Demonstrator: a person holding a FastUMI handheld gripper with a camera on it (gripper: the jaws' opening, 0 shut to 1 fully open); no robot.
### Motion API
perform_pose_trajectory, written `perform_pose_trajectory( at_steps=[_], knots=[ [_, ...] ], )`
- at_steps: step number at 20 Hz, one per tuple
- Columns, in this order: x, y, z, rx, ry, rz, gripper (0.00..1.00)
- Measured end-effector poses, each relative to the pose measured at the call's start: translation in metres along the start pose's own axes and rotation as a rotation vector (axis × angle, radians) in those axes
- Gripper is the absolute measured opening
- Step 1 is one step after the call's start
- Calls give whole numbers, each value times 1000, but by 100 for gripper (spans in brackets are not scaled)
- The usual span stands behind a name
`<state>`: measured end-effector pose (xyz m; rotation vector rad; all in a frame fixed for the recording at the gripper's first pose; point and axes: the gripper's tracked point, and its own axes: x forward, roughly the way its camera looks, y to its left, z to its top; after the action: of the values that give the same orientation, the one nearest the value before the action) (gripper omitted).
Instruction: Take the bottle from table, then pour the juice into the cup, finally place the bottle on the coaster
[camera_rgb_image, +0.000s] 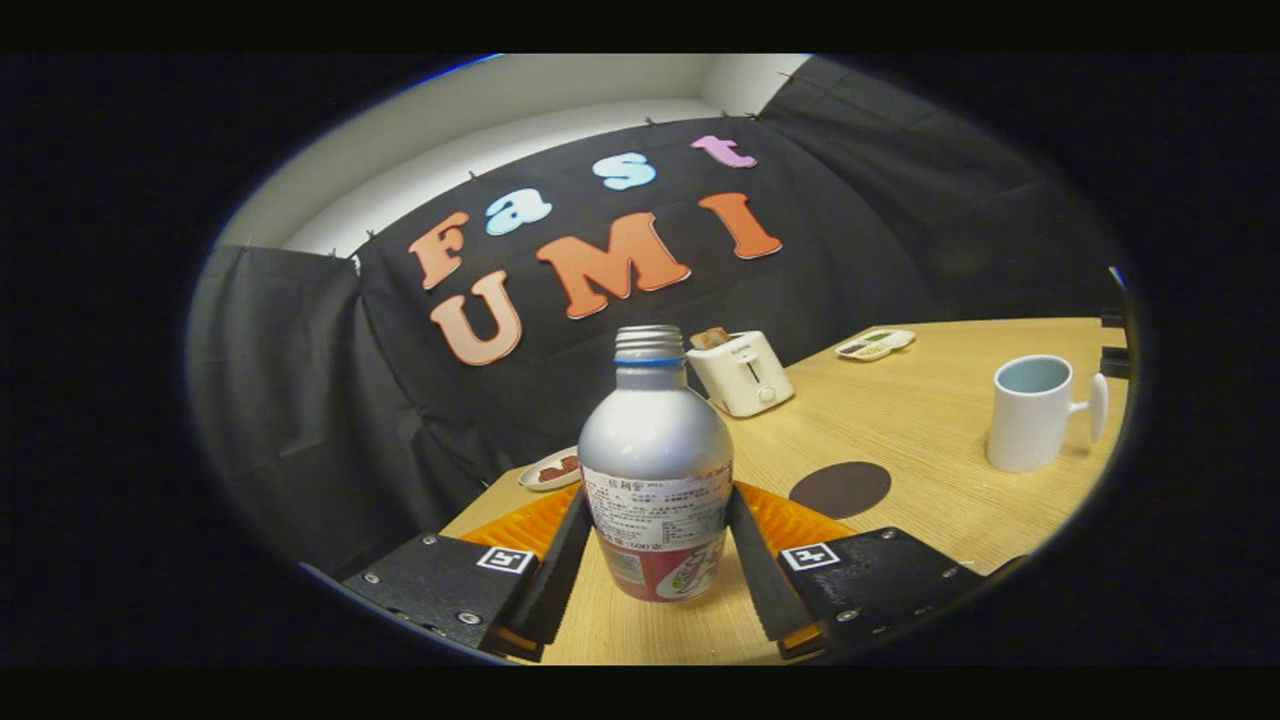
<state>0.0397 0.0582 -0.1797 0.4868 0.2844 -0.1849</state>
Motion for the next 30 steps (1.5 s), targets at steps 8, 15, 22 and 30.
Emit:
perform_pose_trajectory(
  at_steps=[8,15,22,30],
  knots=[
    [17,-36,19,297,-16,-62,75],
    [18,-66,37,616,-81,-87,75],
    [28,-90,53,892,-171,-141,74],
    [23,-103,74,1146,-256,-122,74]
  ],
)
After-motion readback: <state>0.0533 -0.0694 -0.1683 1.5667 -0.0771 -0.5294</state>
